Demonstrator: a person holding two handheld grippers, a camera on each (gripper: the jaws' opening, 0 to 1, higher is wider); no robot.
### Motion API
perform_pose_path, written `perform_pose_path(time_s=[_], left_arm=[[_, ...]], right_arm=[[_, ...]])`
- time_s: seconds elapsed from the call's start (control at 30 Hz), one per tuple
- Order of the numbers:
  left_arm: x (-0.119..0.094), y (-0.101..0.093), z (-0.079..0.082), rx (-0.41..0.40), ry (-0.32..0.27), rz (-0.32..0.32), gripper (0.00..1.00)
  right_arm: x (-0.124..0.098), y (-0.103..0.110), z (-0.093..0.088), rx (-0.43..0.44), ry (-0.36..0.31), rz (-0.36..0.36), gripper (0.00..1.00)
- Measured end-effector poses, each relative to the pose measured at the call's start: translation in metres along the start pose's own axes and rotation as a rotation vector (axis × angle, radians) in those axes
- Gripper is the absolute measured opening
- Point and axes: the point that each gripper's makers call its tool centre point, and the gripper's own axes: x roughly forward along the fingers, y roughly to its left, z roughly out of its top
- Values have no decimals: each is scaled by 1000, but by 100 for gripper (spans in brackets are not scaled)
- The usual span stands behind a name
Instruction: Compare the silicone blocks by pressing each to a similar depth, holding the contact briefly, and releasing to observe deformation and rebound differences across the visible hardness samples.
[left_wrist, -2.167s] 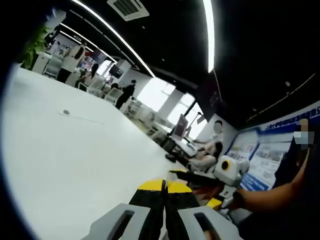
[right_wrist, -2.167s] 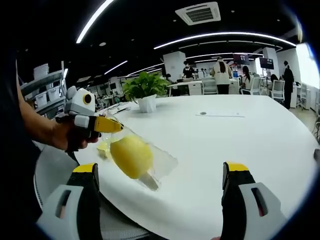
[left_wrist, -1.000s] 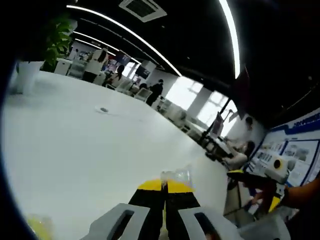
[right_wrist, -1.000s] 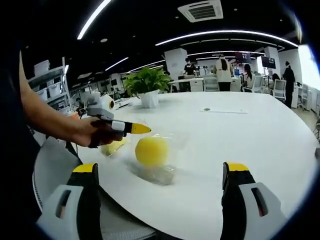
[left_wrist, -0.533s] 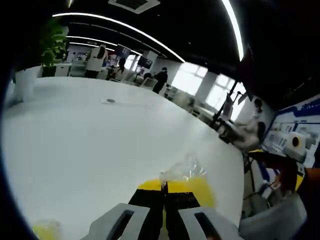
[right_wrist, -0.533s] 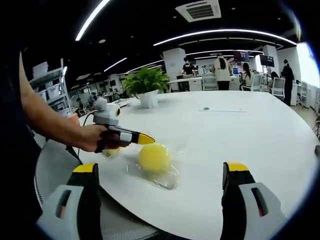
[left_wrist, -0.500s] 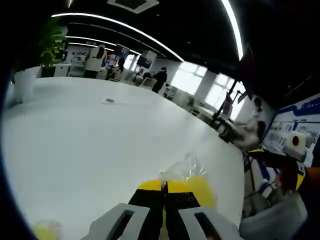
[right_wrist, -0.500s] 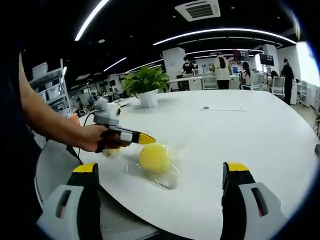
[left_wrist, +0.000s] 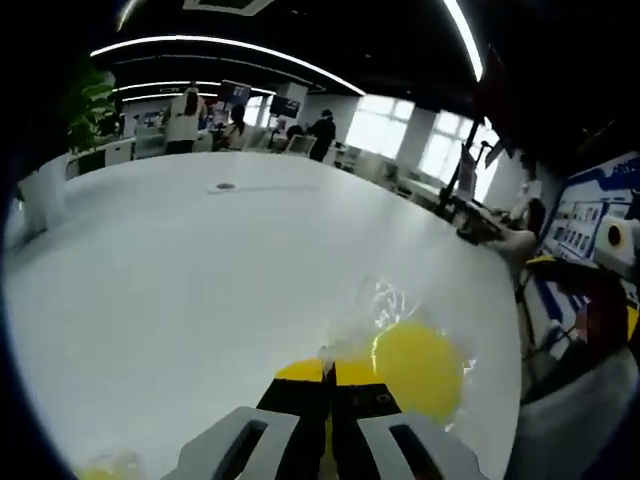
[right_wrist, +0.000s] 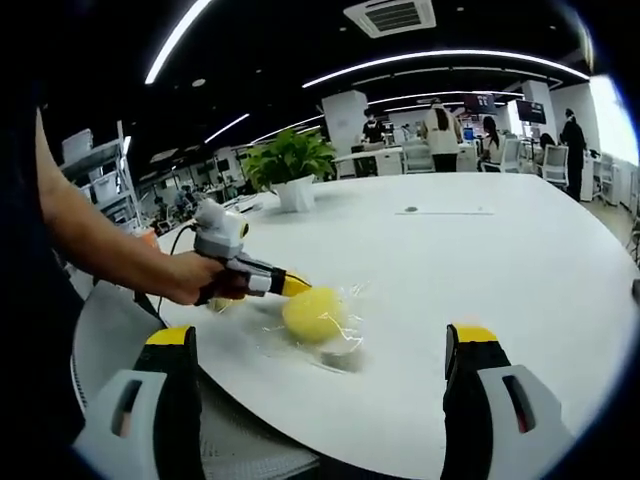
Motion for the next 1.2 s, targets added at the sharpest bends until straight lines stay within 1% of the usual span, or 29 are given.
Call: perform_pose_path(time_s=[0.07,0.23,0.27,0.37,0.43,0.47,0.5,0.53,0.57,0.6,0.63,0.67,0.7,0.73,0.77,0.87,0.93,0.97,1.0,1.03,1.07,1.1,1.13,1.17,1.2], left_arm=[[-1,-1,0,24,13,4,0],[-1,0,-2,43,30,17,0],[-1,2,-4,54,46,27,0],[-1,1,-2,50,59,36,0],[-2,1,-3,60,69,46,1],[-1,3,-3,52,70,45,3],[-4,8,-2,11,66,59,7],[-6,16,-1,10,65,91,16],[-9,22,4,-7,49,102,23],[-9,24,8,-30,23,102,30],[-11,21,13,-40,-1,72,39],[-14,18,21,-55,-37,38,45],[-16,18,27,-63,-61,28,52],[-22,19,36,-66,-95,24,61],[-25,18,40,-58,-106,15,68],[-44,19,61,-26,-179,5,86],[-55,21,68,-21,-192,6,96],[-64,23,75,-22,-219,3,100],[-72,25,78,-16,-221,6,100],[-81,27,82,16,-236,-3,100],[-83,27,83,22,-236,-8,100],[-94,26,85,44,-231,-37,100],[-101,28,85,37,-228,-43,100],[-113,29,88,37,-231,-56,100],[-122,31,89,51,-241,-53,100]], right_arm=[[0,-1,1,2,-2,-2,96],[0,2,0,4,-3,3,96],[0,2,0,6,-1,6,96],[1,5,-1,5,-1,13,96],[2,6,1,6,-4,15,96],[2,6,1,6,-4,16,96],[2,7,1,6,-4,16,96],[3,8,2,4,-4,18,96],[3,8,3,4,-4,20,96],[3,9,3,1,-5,22,96],[3,9,4,0,-8,22,96],[3,9,5,-1,-10,23,96],[3,10,6,0,-11,23,96],[4,9,6,-3,-9,25,96],[4,8,7,-5,-9,25,96],[7,5,9,-5,-5,23,96],[9,4,10,-12,-5,22,96],[10,4,11,-18,-4,25,96],[11,5,13,-24,-4,28,96],[13,7,18,-52,-25,38,96],[14,6,21,-78,-40,35,96],[15,5,19,-87,-25,31,96],[16,5,19,-87,-15,33,96],[17,5,20,-89,-15,36,96],[18,5,20,-90,-16,37,96]])
